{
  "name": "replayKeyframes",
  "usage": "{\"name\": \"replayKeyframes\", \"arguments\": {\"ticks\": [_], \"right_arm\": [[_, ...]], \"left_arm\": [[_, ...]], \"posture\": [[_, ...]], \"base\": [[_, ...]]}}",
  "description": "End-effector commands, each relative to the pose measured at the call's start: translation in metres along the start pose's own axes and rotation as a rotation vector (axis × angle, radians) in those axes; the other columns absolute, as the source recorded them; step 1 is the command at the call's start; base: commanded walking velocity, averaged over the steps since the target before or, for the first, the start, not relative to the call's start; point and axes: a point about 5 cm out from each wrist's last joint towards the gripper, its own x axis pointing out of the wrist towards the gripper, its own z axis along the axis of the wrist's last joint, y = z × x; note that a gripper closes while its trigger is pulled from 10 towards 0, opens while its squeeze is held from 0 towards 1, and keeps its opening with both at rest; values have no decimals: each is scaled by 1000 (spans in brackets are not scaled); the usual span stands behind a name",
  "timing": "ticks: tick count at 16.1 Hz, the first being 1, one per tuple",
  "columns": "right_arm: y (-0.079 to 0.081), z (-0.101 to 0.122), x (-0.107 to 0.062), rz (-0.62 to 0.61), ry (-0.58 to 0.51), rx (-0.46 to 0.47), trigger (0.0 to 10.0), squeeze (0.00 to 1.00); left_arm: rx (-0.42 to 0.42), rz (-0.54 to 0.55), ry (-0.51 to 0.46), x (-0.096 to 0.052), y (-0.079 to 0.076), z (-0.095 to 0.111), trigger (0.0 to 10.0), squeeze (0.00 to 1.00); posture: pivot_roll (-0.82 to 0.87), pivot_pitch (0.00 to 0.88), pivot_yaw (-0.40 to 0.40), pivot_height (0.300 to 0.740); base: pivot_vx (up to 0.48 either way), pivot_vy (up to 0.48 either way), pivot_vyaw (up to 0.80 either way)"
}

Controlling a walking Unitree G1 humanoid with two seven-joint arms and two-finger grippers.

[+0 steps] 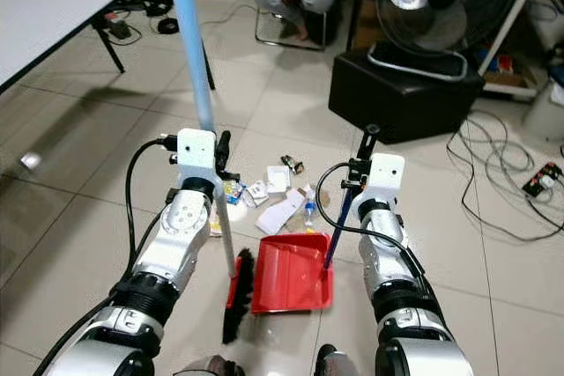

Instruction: Sweep floor

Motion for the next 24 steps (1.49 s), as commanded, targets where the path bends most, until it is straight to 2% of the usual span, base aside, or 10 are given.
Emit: {"name": "replayKeyframes", "arguments": {"ticks": [1,7,12,18,20,24], "right_arm": [[0,16,6,12,-60,-7,10000,0],[1,14,6,-10,-66,17,10000,0],[2,13,6,2,-60,22,10000,0],[6,13,6,9,-67,32,10000,0],[5,13,6,7,-73,19,10000,0],[2,12,6,-6,-70,27,10000,0]], "left_arm": [[-3,-2,-49,5,-1,10,10000,0],[19,-44,-34,8,-4,8,10000,0],[18,-56,-38,10,-8,9,10000,0],[27,-42,-41,10,-4,8,10000,0],[39,-42,-37,11,-4,8,10000,0],[44,-33,-33,11,-2,7,10000,0]], "posture": [[-14,20,2,740],[-27,0,40,740],[-23,0,36,740],[-17,0,35,740],[-17,0,34,740],[-14,0,31,740]], "base": [[0,0,0],[0,0,0],[0,0,-619],[0,0,-607],[0,0,0],[320,0,0]]}}
